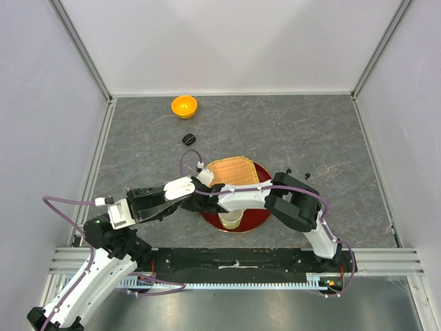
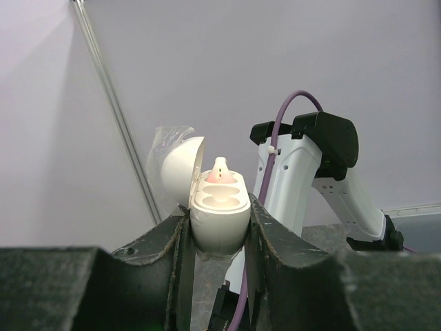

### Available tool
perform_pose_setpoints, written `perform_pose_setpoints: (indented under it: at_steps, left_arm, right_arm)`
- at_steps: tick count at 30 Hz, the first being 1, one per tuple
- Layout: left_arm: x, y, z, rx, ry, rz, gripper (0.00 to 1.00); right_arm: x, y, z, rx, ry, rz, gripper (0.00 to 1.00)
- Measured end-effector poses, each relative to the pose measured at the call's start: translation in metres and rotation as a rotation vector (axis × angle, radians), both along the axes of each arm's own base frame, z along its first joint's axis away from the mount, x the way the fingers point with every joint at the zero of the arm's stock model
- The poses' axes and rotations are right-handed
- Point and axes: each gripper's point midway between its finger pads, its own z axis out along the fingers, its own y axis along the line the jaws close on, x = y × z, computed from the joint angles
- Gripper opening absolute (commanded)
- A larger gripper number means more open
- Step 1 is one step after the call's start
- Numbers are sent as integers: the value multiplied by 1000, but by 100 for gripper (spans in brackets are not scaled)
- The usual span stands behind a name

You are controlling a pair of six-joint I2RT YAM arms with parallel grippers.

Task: Insert the wireless bluetooth earbuds into the charging case
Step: Pick up the earbud from the center of the board.

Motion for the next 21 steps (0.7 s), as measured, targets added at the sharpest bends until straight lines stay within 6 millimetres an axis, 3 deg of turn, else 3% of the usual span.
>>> perform_pose_setpoints:
  at_steps: [21]
  left_arm:
    - [0, 0, 0, -1, 1, 2, 2]
  right_arm:
    - [1, 2, 0, -4, -27, 27, 24]
